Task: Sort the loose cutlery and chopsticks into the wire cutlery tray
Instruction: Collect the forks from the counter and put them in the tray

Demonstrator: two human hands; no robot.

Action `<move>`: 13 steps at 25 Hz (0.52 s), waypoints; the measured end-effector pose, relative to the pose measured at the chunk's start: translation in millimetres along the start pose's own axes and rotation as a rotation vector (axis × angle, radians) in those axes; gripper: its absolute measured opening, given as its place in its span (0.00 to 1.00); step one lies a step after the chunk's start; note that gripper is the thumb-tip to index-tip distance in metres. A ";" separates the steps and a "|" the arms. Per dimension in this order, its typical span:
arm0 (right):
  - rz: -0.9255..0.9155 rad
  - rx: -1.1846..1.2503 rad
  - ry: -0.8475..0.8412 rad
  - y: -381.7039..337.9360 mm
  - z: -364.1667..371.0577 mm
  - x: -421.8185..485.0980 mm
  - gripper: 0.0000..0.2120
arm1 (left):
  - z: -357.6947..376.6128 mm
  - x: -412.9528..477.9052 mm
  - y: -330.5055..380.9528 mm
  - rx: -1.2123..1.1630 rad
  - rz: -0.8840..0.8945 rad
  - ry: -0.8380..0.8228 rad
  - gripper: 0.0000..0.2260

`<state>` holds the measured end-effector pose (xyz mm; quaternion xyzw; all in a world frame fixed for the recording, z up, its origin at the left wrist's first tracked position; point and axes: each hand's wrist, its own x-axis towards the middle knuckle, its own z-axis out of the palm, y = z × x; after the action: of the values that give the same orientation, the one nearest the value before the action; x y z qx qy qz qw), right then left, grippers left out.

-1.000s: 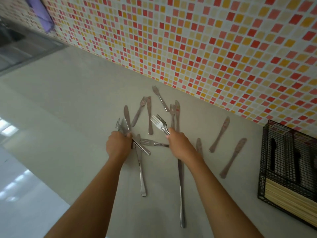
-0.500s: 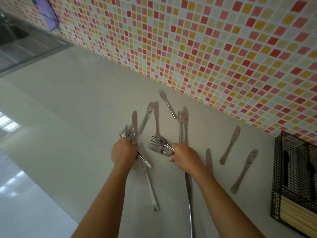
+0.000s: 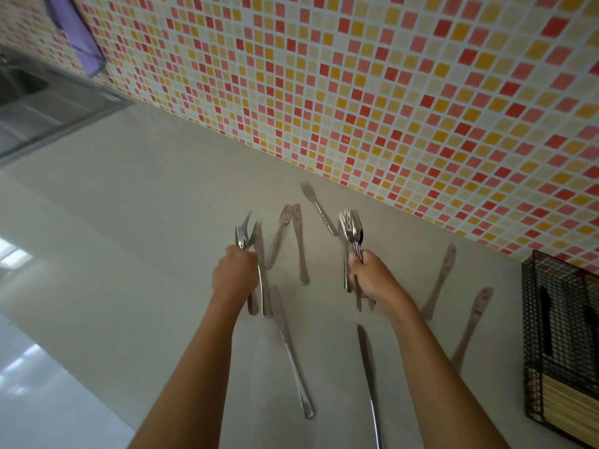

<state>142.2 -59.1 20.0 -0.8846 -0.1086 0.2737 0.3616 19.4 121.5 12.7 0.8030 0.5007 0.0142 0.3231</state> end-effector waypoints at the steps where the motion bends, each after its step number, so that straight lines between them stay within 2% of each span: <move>1: 0.024 0.003 0.021 -1.7 0.7 4.7 0.13 | -2.3 5.5 5.6 -0.009 0.007 -0.013 0.13; 6: 0.129 -0.038 0.093 -11.1 8.4 23.7 0.13 | 0.8 35.7 27.5 -0.019 0.014 -0.149 0.15; 9: 0.138 -0.102 0.211 -16.8 10.7 28.5 0.11 | 8.1 43.3 39.3 0.008 0.104 -0.140 0.12; 13: 0.084 -0.252 0.402 -21.8 17.5 31.1 0.16 | 22.8 55.0 49.2 0.041 0.195 -0.135 0.09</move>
<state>158.2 -21.2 12.3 -0.9631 -0.0309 0.0913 0.2512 93.8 140.5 4.5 0.8534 0.3976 -0.0187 0.3365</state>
